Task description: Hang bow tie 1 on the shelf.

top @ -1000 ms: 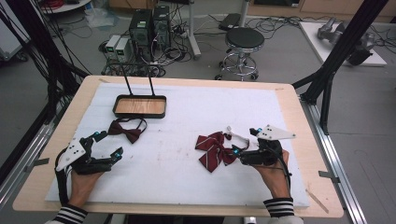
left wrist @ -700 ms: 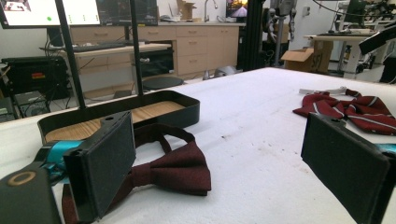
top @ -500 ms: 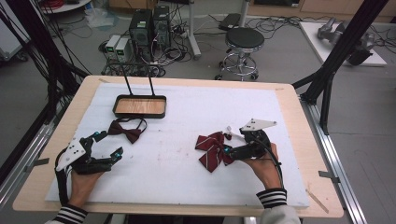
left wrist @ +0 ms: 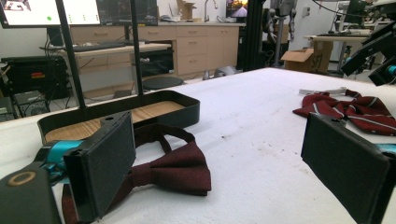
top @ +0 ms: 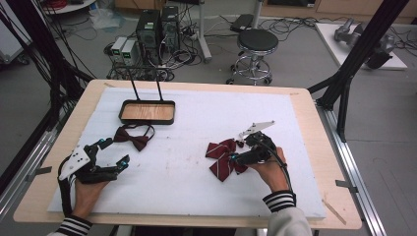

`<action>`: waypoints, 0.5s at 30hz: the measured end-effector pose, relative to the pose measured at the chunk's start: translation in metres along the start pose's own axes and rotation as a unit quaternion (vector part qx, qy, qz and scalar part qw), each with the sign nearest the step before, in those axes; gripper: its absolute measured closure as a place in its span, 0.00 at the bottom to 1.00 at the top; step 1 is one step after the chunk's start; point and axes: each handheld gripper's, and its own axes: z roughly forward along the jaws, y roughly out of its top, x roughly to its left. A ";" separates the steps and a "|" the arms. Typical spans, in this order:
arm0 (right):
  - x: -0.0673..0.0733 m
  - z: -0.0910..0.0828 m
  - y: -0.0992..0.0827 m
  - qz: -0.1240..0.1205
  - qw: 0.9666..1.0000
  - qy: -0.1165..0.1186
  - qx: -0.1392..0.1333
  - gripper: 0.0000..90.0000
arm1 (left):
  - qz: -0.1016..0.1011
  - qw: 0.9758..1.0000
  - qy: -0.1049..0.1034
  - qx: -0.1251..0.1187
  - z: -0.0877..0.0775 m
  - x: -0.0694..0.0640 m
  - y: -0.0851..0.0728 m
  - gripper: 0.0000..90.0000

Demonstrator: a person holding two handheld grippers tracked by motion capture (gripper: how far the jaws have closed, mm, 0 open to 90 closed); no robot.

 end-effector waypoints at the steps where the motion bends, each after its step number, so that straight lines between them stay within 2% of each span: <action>1: -0.001 0.003 0.001 0.000 1.000 0.003 0.009 0.25 | 0.000 1.000 0.000 0.000 0.000 0.000 0.000 0.12; 9: 0.000 0.013 0.007 -0.003 0.999 0.010 0.049 0.30 | 0.000 1.000 0.000 0.000 0.000 0.000 0.000 0.12; 10: 0.002 0.017 0.010 -0.006 0.998 0.008 0.061 0.33 | 0.000 1.000 0.000 0.000 0.000 0.000 0.000 0.12; 15: 0.004 0.024 0.012 -0.005 0.997 0.015 0.076 0.38 | 0.000 1.000 0.000 0.000 0.000 0.000 0.000 0.12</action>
